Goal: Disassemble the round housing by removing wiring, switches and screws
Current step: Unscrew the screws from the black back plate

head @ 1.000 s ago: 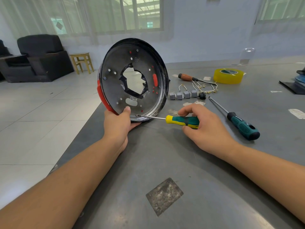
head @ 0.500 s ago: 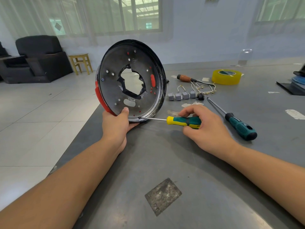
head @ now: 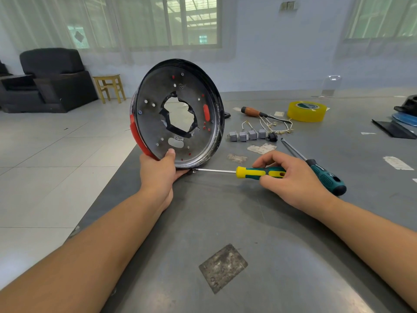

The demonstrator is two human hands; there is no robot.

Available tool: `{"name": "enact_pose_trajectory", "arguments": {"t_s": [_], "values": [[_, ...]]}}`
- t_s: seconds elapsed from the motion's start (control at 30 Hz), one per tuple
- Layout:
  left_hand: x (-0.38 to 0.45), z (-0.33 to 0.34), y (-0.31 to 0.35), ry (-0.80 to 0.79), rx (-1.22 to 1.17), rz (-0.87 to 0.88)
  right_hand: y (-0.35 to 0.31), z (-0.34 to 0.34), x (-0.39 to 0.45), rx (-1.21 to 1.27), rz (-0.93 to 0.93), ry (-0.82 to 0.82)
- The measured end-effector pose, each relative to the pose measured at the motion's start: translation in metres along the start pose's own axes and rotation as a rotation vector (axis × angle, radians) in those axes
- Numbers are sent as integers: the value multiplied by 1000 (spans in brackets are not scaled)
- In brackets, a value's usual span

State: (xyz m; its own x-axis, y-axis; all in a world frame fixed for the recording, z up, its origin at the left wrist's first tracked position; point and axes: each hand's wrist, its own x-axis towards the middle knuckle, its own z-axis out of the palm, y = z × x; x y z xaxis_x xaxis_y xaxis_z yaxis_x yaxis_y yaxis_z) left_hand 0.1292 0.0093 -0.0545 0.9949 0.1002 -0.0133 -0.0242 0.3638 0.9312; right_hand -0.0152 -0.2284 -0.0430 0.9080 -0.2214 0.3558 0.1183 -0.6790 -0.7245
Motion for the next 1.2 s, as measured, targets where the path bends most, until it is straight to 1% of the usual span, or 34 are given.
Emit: {"name": "enact_pose_trajectory", "arguments": {"t_s": [0.17,0.23,0.37,0.5,0.57,0.63,0.77,0.87,0.93,1.03,1.2], "values": [[0,-1,0,-4,1,10,3,-1,0,-21,17,-84],[0,-1,-1,0,12,15,4,-2,1,-68,11,-111],[1,0,-1,0,8,8,6,-6,1,-203,-37,-191],[1,-1,-1,0,-4,6,5,-12,2,-409,-119,-283],[1,-1,-1,-1,-8,6,0,-14,1,-495,-111,-318],[1,0,-1,-1,-11,7,-6,-14,0,-595,-118,-306],[0,1,0,-6,-4,13,-23,5,1,-738,-216,-214],[-1,2,0,-9,1,12,-40,35,10,-757,-278,-239],[-2,2,1,-6,1,17,-51,59,18,-727,-299,-264],[-3,1,0,-3,-10,28,-67,90,31,-579,-222,-236],[-2,1,0,0,-13,24,-72,116,41,-567,-64,-157]]}}
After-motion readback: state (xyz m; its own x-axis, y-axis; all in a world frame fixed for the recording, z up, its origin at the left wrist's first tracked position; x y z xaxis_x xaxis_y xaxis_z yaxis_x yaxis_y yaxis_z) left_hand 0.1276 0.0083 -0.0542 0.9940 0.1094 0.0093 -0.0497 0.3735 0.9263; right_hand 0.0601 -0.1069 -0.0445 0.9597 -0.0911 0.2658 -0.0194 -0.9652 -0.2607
